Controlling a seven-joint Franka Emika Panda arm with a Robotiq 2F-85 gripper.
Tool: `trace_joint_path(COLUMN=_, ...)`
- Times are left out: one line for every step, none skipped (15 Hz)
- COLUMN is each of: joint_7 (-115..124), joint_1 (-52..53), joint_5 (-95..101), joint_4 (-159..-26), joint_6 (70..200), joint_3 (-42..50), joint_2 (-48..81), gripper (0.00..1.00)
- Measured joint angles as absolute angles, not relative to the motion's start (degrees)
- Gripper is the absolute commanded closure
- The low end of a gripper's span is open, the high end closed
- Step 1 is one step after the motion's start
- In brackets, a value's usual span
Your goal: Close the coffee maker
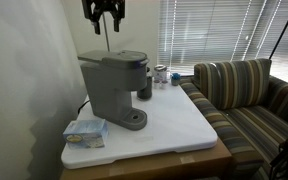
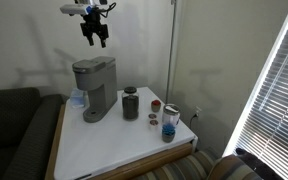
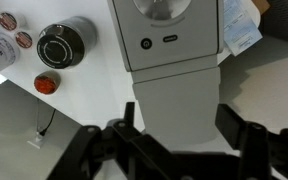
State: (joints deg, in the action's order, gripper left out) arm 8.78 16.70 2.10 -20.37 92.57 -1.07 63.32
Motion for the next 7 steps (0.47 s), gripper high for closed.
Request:
trace_joint_path(joint_7=8.2, joint_1=16.7, joint_5=2.1, joint_4=-20.4, joint_6=93.0, joint_3=-1.1, joint_2=63.3, gripper=0.05)
trace_joint_path(joint_7=7.6, joint_1=16.7, joint_5=2.0, joint_4=-20.4, joint_6=93.3, joint_3=-1.1, joint_2=63.3, gripper=0.0)
trace_joint_path(joint_7=7.3, joint_1=16.7, joint_5=2.0, joint_4=-20.4, joint_6=93.5, joint_3=-1.2, joint_2=63.3, gripper=0.0)
trace_joint_path(joint_7=7.2, joint_1=16.7, joint_5=2.0, joint_4=-20.4, joint_6=93.6, joint_3=-1.2, joint_2=63.3, gripper=0.0)
trace_joint_path(joint_7=7.1, joint_1=16.7, joint_5=2.0, joint_4=-20.4, joint_6=93.6, joint_3=-1.2, joint_2=63.3, gripper=0.0)
trace_joint_path(joint_7=7.1, joint_1=16.7, joint_5=2.0, joint_4=-20.4, joint_6=93.7, joint_3=-1.2, joint_2=63.3, gripper=0.0)
trace_joint_path(joint_7=7.1, joint_1=16.7, joint_5=2.0, joint_4=-20.4, joint_6=93.7, joint_3=-1.2, joint_2=63.3, gripper=0.0)
